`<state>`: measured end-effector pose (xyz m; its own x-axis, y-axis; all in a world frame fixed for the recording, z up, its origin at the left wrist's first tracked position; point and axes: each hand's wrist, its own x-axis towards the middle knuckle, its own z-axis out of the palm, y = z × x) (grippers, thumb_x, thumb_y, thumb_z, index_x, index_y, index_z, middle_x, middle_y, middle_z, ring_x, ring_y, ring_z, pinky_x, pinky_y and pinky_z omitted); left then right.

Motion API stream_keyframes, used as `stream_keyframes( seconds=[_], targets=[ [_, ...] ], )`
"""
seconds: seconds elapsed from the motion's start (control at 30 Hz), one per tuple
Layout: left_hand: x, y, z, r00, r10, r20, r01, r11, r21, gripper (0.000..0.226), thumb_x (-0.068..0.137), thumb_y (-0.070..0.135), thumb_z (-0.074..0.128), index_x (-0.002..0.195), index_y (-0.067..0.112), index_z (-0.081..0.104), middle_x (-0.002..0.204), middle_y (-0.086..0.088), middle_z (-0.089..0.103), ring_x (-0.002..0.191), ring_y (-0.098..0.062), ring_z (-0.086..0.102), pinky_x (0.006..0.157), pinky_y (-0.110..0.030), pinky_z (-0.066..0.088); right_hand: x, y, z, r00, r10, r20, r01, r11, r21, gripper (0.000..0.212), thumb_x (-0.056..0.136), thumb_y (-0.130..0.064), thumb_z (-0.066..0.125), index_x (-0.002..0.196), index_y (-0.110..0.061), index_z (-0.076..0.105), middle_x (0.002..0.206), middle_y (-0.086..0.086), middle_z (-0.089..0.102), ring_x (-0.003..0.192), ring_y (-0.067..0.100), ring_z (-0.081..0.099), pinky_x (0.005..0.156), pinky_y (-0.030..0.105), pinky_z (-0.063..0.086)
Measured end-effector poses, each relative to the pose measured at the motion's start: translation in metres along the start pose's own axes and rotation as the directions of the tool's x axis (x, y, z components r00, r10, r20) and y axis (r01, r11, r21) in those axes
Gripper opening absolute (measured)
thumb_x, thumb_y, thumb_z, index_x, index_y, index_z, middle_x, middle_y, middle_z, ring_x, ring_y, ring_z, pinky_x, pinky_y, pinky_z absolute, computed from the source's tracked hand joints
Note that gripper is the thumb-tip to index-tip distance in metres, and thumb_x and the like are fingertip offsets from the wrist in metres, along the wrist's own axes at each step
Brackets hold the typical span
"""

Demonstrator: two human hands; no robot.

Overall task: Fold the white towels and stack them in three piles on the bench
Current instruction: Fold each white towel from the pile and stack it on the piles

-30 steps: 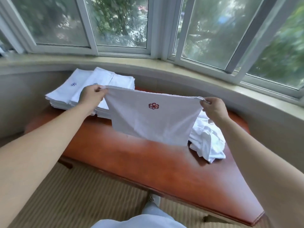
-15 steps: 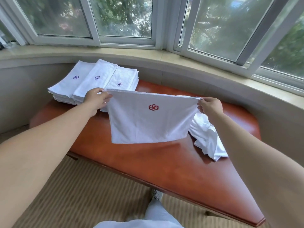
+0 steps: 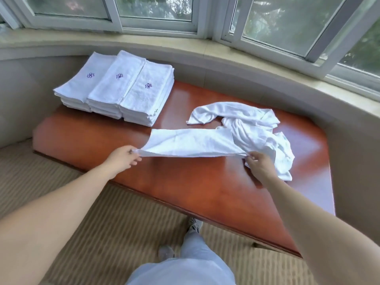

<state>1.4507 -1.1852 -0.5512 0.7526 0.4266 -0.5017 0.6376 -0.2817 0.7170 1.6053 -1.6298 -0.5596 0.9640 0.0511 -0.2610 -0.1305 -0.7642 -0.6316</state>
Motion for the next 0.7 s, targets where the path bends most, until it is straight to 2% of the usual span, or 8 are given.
stream_keyframes(
  seconds=[0.1, 0.2, 0.27, 0.33, 0.4, 0.5, 0.6, 0.7],
  targets=[
    [-0.011, -0.055, 0.026, 0.992, -0.093, 0.09, 0.079, 0.986, 0.146, 0.011, 0.102, 0.02, 0.055, 0.103, 0.024, 0.066, 0.097, 0.002, 0.077, 0.089, -0.019, 0.071, 0.08, -0.034, 0.055, -0.031, 0.047, 0.033, 0.978, 0.09, 0.189, -0.067, 0.99, -0.126, 0.019, 0.096, -0.021, 0.06, 0.104, -0.021, 0.077, 0.069, -0.003, 0.064, 0.058, 0.016, 0.055, 0.055, 0.027, 0.04],
    [-0.019, -0.09, 0.039, 0.965, -0.194, 0.177, 0.139, 0.95, 0.281, 0.011, 0.101, 0.019, 0.057, 0.106, 0.019, 0.068, 0.092, 0.0, 0.077, 0.078, -0.016, 0.069, 0.072, -0.029, 0.055, -0.051, 0.077, 0.052, 0.905, 0.218, 0.366, -0.137, 0.963, -0.233, 0.015, 0.093, -0.019, 0.063, 0.088, -0.014, 0.075, 0.065, -0.002, 0.059, 0.055, 0.017, 0.05, 0.052, 0.025, 0.037],
    [-0.021, -0.1, 0.036, 0.915, -0.298, 0.272, 0.181, 0.906, 0.382, 0.014, 0.099, 0.021, 0.062, 0.103, 0.011, 0.071, 0.084, -0.001, 0.074, 0.068, -0.013, 0.063, 0.071, -0.029, 0.055, -0.054, 0.084, 0.055, 0.801, 0.333, 0.498, -0.207, 0.934, -0.291, 0.013, 0.09, -0.015, 0.065, 0.081, -0.008, 0.071, 0.064, 0.001, 0.06, 0.058, 0.018, 0.052, 0.055, 0.025, 0.039],
    [-0.02, -0.101, 0.027, 0.843, -0.404, 0.356, 0.213, 0.857, 0.469, 0.017, 0.095, 0.021, 0.066, 0.102, 0.006, 0.072, 0.072, 0.0, 0.065, 0.059, -0.01, 0.056, 0.064, -0.026, 0.053, -0.052, 0.082, 0.051, 0.639, 0.47, 0.608, -0.307, 0.881, -0.359, 0.005, 0.09, -0.013, 0.065, 0.09, -0.011, 0.069, 0.07, 0.003, 0.062, 0.061, 0.016, 0.054, 0.057, 0.024, 0.041],
    [-0.013, -0.098, 0.019, 0.82, -0.431, 0.376, 0.232, 0.852, 0.469, 0.014, 0.094, 0.021, 0.068, 0.097, 0.008, 0.073, 0.066, 0.001, 0.057, 0.055, -0.009, 0.051, 0.062, -0.025, 0.052, -0.041, 0.079, 0.047, 0.566, 0.523, 0.638, -0.343, 0.853, -0.394, 0.007, 0.091, -0.014, 0.065, 0.096, -0.011, 0.067, 0.074, 0.004, 0.061, 0.061, 0.017, 0.054, 0.059, 0.025, 0.041],
    [0.007, -0.086, 0.015, 0.89, -0.35, 0.291, 0.254, 0.912, 0.321, 0.01, 0.095, 0.023, 0.069, 0.094, 0.015, 0.074, 0.064, 0.001, 0.053, 0.057, -0.01, 0.049, 0.064, -0.025, 0.054, -0.018, 0.072, 0.043, 0.675, 0.457, 0.579, -0.362, 0.889, -0.28, 0.01, 0.092, -0.012, 0.064, 0.098, -0.01, 0.071, 0.071, 0.006, 0.061, 0.058, 0.018, 0.052, 0.056, 0.026, 0.041],
    [0.031, -0.074, 0.019, 0.952, -0.268, 0.149, 0.253, 0.961, 0.11, 0.01, 0.098, 0.024, 0.067, 0.096, 0.017, 0.074, 0.068, -0.001, 0.055, 0.06, -0.01, 0.051, 0.066, -0.026, 0.057, 0.013, 0.063, 0.042, 0.825, 0.309, 0.473, -0.289, 0.95, -0.117, 0.012, 0.091, -0.016, 0.065, 0.081, -0.012, 0.071, 0.068, 0.007, 0.058, 0.056, 0.019, 0.049, 0.054, 0.026, 0.041],
    [0.059, -0.059, 0.027, 0.973, -0.222, 0.065, 0.223, 0.975, -0.019, 0.008, 0.1, 0.023, 0.063, 0.099, 0.02, 0.071, 0.071, -0.002, 0.064, 0.059, -0.01, 0.058, 0.063, -0.025, 0.056, 0.045, 0.055, 0.055, 0.881, 0.298, 0.367, -0.346, 0.936, 0.069, 0.014, 0.093, -0.014, 0.063, 0.085, -0.007, 0.072, 0.07, 0.008, 0.065, 0.05, 0.012, 0.06, 0.05, 0.02, 0.05]
  ],
)
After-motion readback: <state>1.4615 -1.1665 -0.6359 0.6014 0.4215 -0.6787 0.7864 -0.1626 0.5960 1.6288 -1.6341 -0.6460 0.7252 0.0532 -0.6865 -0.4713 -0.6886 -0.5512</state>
